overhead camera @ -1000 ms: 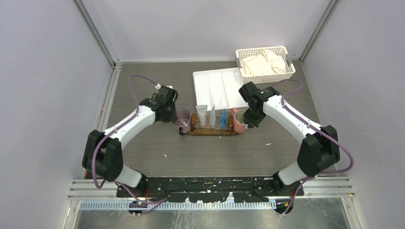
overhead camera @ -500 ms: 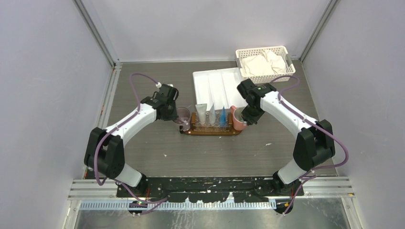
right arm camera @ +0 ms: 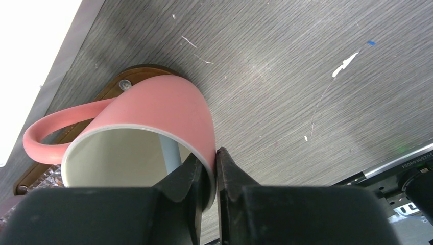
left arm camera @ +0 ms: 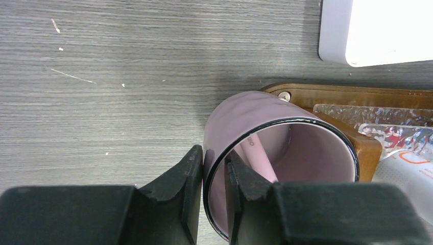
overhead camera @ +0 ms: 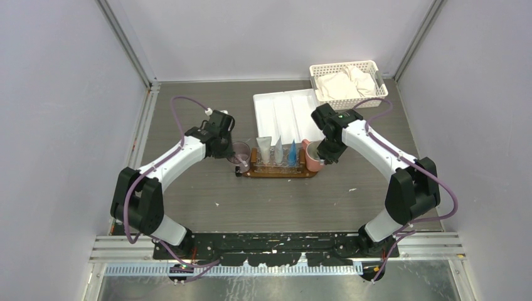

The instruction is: Prepare toiletry sets of a toothbrush and toothpaste on the tray

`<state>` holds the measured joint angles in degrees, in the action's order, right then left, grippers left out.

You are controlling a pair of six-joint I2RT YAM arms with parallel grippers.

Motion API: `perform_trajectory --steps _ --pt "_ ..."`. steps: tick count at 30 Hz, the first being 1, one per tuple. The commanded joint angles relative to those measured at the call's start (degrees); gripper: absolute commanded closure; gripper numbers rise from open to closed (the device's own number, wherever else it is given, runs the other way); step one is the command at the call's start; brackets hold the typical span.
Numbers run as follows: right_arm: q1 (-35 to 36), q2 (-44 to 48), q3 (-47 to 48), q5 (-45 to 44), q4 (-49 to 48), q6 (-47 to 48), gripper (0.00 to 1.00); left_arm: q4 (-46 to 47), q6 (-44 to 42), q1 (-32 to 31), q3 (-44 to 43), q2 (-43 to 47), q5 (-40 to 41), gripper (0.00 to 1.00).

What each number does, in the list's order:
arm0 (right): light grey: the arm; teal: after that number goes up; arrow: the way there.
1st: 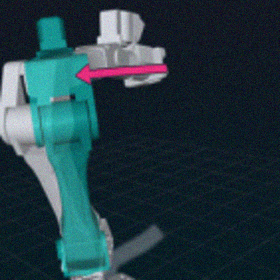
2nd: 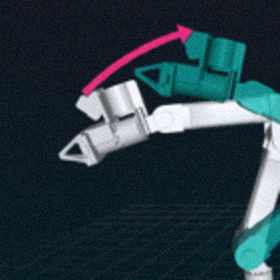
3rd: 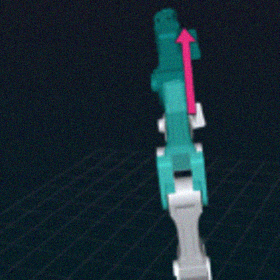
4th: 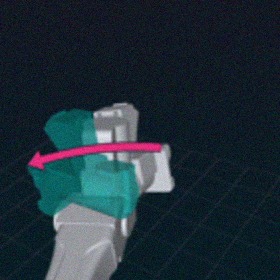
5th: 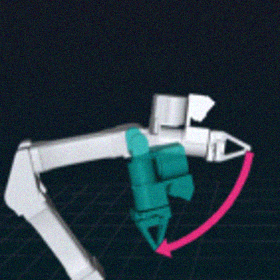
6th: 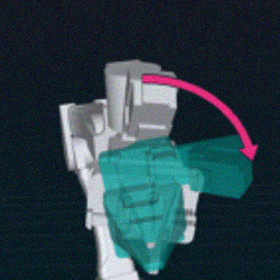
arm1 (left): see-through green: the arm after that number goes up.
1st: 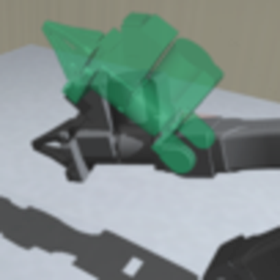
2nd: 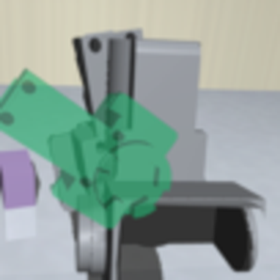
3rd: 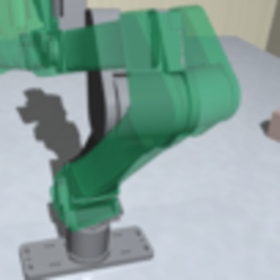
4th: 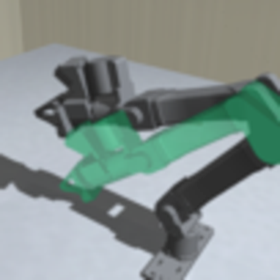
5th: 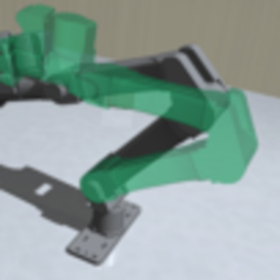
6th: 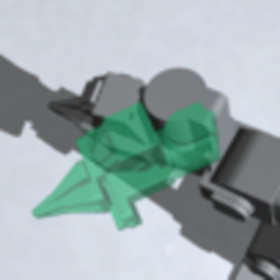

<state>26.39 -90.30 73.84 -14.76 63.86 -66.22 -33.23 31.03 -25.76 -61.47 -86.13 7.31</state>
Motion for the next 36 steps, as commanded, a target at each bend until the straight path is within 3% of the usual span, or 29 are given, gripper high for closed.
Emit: perform_trajectory --steps 1,3,7,18,22,32,36 --pt "0.60 1.61 1.58 2.55 -3.92 0.56 0.80 3.16 0.92 -0.70 -1.98 0.23 -3.40 0.77" --pt "0.48 1.89 1.33 2.61 -3.87 0.80 0.80 3.13 0.98 -0.70 -2.03 0.40 -3.44 0.77" --pt "0.37 2.37 0.90 2.50 -3.95 1.20 0.68 3.04 1.02 -0.78 -1.99 0.52 -3.44 0.77" --pt "-0.49 2.95 0.65 3.87 -4.60 2.11 0.66 2.43 0.98 -0.87 -2.70 0.52 -3.17 0.77" --pt "-0.93 3.88 -0.38 4.39 -5.13 2.52 0.57 2.25 0.83 -0.87 -2.59 0.76 -2.92 0.77" --pt "-1.87 5.80 -2.02 5.06 -5.43 2.97 0.54 1.59 0.58 -0.87 -3.27 0.65 -2.62 0.78" --pt "-2.28 6.42 -1.91 5.27 -5.37 3.28 0.45 1.47 0.46 -0.87 -3.53 0.60 -2.45 0.77"
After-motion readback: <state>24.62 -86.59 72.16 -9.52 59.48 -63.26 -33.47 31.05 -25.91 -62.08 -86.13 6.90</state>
